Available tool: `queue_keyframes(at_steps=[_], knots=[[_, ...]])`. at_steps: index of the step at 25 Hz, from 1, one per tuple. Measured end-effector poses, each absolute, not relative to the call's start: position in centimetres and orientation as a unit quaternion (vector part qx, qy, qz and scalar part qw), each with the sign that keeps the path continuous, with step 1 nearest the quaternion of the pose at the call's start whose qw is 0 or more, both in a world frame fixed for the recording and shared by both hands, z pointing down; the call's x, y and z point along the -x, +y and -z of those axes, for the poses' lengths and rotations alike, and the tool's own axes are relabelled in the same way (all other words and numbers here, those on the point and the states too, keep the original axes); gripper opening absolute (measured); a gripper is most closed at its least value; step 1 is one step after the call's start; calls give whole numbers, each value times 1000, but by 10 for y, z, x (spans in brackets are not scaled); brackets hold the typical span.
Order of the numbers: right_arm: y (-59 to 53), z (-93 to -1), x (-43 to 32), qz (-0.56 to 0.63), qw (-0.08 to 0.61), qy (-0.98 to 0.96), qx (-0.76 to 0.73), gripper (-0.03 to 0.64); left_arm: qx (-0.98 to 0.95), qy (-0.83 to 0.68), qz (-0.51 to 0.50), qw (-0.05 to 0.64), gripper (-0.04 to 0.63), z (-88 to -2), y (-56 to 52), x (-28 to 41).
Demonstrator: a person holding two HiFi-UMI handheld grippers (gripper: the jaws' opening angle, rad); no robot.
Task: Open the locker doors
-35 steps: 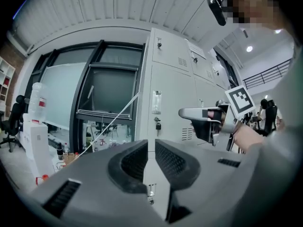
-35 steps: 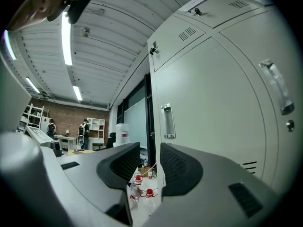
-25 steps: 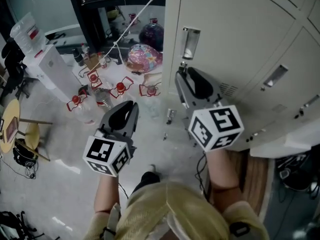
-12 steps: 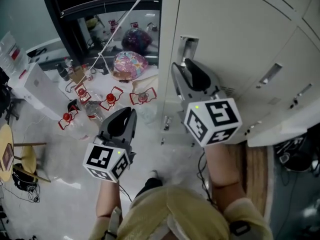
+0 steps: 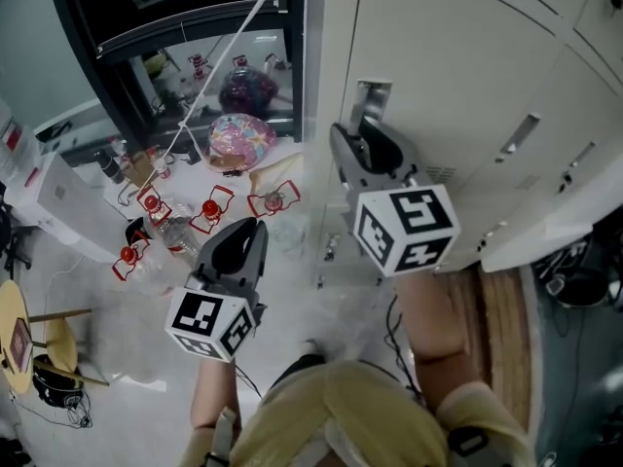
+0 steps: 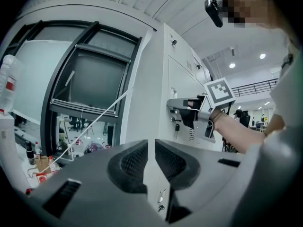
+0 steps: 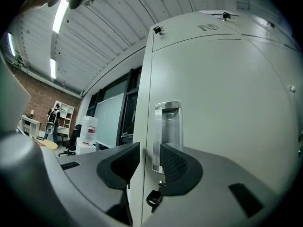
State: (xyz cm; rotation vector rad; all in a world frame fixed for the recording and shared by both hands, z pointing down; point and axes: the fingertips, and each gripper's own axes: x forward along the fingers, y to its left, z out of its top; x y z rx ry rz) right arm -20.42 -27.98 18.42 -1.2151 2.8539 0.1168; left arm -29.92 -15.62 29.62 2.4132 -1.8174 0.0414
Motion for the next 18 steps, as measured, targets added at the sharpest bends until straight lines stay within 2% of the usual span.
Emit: queue_keyframes(at_steps=[7, 18], knots=[[-271, -187, 200, -36, 24, 914, 402, 112, -812, -579, -7, 73, 26, -307, -162, 309], [-213, -179, 176, -62, 17, 923, 379, 112, -852, -518, -14, 77, 26, -310, -174, 273]])
